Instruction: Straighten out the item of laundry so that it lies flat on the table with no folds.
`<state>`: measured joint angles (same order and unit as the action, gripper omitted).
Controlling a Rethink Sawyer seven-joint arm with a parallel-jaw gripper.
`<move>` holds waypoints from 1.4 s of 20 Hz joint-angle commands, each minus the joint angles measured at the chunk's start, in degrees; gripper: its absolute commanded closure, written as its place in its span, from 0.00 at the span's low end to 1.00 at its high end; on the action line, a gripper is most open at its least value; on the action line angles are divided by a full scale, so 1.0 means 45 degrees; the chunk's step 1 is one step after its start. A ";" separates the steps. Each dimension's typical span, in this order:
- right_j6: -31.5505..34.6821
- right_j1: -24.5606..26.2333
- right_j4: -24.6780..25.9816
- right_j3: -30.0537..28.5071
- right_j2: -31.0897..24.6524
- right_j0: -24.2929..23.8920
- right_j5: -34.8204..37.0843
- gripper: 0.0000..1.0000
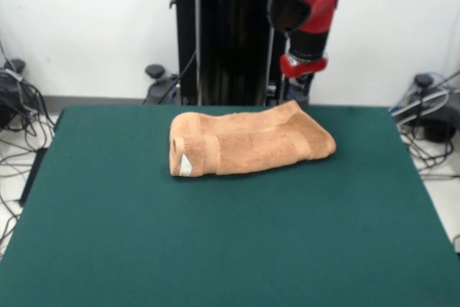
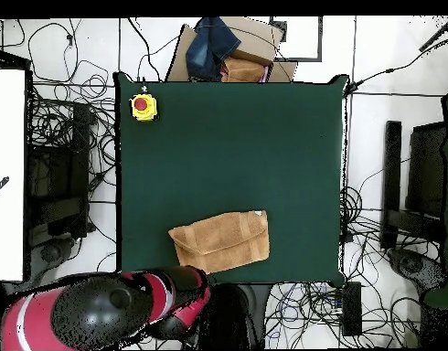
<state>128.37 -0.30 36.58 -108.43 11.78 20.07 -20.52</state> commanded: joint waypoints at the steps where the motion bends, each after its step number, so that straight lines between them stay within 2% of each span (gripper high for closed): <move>1: 0.0262 0.0113 -0.0014 0.1454 -0.0468 0.0097 0.0844 0.00; 3: 0.0351 0.0387 -0.0294 0.1499 -0.0227 0.0450 0.0491 0.00; 7: 0.0466 0.0394 -0.0607 0.1812 -0.0345 0.0665 0.1000 0.00; 13: 0.0707 0.1334 -0.1504 0.2650 0.0076 0.1628 0.0815 0.00; 23: 0.0711 0.1429 -0.1442 0.2976 -0.0041 0.1493 0.0958 0.00; 28: 0.0613 0.1128 -0.1093 0.2607 -0.0024 0.1394 0.0945 0.00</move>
<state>128.37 1.92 34.29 -104.39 13.10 27.94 -20.44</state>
